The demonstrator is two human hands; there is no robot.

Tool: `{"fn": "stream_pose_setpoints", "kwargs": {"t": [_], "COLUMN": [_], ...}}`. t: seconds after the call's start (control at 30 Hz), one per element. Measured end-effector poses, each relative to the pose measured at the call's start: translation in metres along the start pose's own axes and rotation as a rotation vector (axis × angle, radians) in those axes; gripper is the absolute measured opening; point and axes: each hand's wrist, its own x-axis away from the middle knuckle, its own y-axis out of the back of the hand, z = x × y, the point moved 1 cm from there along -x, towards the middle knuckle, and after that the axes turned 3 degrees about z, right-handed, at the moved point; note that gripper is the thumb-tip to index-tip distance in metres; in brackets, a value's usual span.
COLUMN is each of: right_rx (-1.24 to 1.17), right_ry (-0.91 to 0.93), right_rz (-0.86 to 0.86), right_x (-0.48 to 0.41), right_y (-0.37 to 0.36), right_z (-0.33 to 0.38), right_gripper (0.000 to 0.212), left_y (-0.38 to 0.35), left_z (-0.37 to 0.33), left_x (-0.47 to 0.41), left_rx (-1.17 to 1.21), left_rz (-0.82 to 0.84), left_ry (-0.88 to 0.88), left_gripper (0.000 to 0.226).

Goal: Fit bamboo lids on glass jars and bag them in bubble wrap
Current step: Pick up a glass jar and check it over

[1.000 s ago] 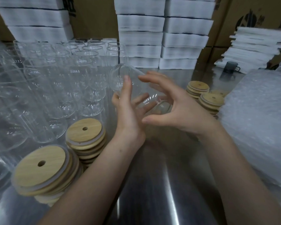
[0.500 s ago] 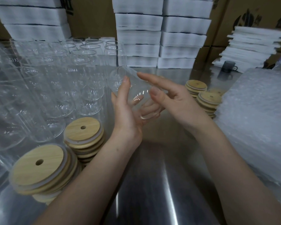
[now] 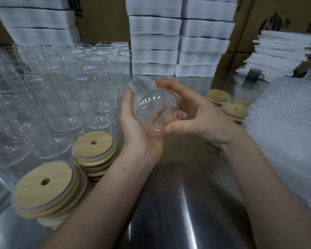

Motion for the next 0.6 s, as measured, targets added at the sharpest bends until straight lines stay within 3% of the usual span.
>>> {"fn": "stream_pose_setpoints", "kwargs": {"t": [0.3,0.6], "right_rx": [0.25,0.361], "right_ry": [0.159,0.258], "right_rz": [-0.369,-0.564], "right_x": [-0.007,-0.007], "right_y": [-0.024,-0.03], "right_z": [-0.006,-0.008], "right_gripper": [0.079,0.053], "left_y": [-0.003,0.002], "left_z": [0.005,0.007], "left_x": [0.0,-0.004], "left_rx": [0.037,-0.159], "left_rz": [0.058,0.07], "left_ry": [0.11,-0.025], "left_gripper": [0.069,0.064]}}
